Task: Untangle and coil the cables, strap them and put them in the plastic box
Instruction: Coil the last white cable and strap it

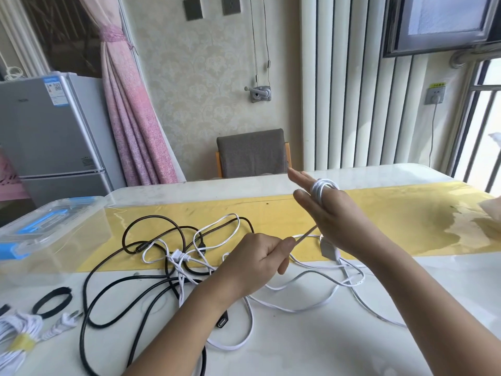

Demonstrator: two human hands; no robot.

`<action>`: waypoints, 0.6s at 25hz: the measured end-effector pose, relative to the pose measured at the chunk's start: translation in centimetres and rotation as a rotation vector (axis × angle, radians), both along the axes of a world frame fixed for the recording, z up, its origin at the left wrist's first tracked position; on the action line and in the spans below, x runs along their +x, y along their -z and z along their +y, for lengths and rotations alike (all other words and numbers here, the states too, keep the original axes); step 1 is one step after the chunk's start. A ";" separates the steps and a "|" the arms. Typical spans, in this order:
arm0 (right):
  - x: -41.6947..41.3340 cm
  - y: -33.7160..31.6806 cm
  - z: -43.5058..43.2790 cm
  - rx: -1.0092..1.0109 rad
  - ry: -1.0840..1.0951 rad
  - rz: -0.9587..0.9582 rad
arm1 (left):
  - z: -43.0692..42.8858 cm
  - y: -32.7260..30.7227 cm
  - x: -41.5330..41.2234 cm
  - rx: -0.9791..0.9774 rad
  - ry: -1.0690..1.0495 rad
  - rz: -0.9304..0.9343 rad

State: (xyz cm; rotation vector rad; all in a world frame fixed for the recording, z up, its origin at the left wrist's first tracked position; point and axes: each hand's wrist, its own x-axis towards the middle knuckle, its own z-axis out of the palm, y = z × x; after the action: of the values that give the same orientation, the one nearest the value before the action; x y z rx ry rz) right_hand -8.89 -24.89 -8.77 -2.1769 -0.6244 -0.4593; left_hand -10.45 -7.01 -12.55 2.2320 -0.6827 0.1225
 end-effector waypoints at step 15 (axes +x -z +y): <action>-2.6 0.0 3.0 0.111 -0.293 0.261 | 2.0 -2.8 -0.7 -0.770 -0.025 -0.268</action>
State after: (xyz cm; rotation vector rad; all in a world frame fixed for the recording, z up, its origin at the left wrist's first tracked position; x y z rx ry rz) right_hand -11.47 -21.89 -8.77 -1.9569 -0.7376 -0.0520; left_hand -11.14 -5.01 -9.76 1.4915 -0.6100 0.5993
